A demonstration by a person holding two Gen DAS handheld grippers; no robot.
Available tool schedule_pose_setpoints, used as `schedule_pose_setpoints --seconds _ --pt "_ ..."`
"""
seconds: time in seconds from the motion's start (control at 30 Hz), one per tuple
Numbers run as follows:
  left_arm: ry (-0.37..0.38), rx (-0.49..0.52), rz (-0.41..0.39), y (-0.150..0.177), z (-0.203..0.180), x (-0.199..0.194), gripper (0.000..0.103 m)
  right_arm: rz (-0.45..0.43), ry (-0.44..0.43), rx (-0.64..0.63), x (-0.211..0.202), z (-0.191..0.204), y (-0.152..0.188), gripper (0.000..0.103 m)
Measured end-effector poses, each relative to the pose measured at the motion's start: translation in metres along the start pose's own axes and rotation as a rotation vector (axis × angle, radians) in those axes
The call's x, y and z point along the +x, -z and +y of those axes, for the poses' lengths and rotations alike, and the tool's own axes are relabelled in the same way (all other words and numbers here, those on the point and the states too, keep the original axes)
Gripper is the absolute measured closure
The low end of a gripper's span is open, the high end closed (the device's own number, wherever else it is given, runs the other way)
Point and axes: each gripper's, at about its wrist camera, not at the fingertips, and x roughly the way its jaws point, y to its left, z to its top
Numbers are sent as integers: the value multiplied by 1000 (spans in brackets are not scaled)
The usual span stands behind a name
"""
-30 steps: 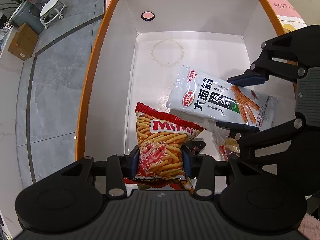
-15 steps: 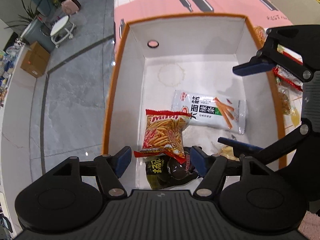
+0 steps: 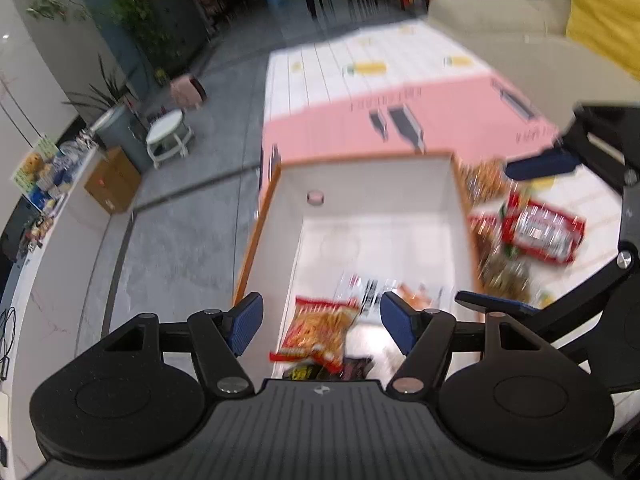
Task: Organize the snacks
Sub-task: 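Move both tools back from the box to the remaining snacks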
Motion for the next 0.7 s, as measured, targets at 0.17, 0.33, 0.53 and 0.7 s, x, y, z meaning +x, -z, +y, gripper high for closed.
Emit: schedule_pose_setpoints --seconds 0.17,0.33,0.53,0.7 --pt "44 -86 -105 0 -18 -29 23 -73 81 106 -35 -13 28 18" --pt "138 -134 -153 1 -45 -48 23 -97 174 200 -59 -22 62 18" --pt "252 -128 -162 2 -82 -53 21 -133 249 379 -88 -38 109 18" --pt "305 -73 -158 5 -114 -39 21 -112 298 467 -94 -46 146 18"
